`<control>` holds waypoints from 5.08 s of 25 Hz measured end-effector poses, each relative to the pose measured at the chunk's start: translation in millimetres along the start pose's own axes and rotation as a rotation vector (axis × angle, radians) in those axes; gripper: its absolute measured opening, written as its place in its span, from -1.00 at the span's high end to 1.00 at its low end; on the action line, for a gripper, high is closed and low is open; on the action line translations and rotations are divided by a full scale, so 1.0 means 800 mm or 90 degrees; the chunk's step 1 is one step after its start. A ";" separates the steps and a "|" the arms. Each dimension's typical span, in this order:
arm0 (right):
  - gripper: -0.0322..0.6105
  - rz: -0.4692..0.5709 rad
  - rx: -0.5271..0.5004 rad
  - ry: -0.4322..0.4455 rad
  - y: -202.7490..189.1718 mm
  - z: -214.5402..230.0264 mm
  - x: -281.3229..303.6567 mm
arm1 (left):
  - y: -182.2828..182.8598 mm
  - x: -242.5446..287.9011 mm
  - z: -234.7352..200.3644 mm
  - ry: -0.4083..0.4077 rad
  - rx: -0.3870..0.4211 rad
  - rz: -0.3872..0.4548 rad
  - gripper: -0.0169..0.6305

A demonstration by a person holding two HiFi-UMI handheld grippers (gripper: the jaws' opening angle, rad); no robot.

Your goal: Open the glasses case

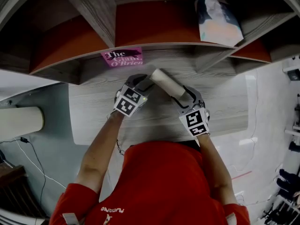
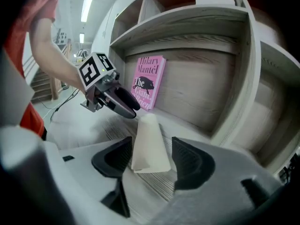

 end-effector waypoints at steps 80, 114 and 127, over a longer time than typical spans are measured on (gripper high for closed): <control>0.78 0.051 0.092 -0.094 -0.015 0.118 -0.015 | -0.007 0.042 0.016 -0.027 0.001 -0.106 0.42; 0.88 0.387 0.043 -0.063 0.162 0.041 -0.159 | 0.219 -0.165 0.038 0.052 -0.114 0.402 0.84; 0.89 0.459 -0.005 -0.009 0.196 -0.002 -0.180 | 0.220 -0.198 0.051 0.080 -0.091 0.433 0.92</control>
Point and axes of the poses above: the fingertips, and each gripper's own axes: x forward along the fingers, z to its right, y out of its top, the point moved 5 cm from there along -x, backward along the fingers, and after that the axes turned 11 degrees about y, right-handed, at the moved point
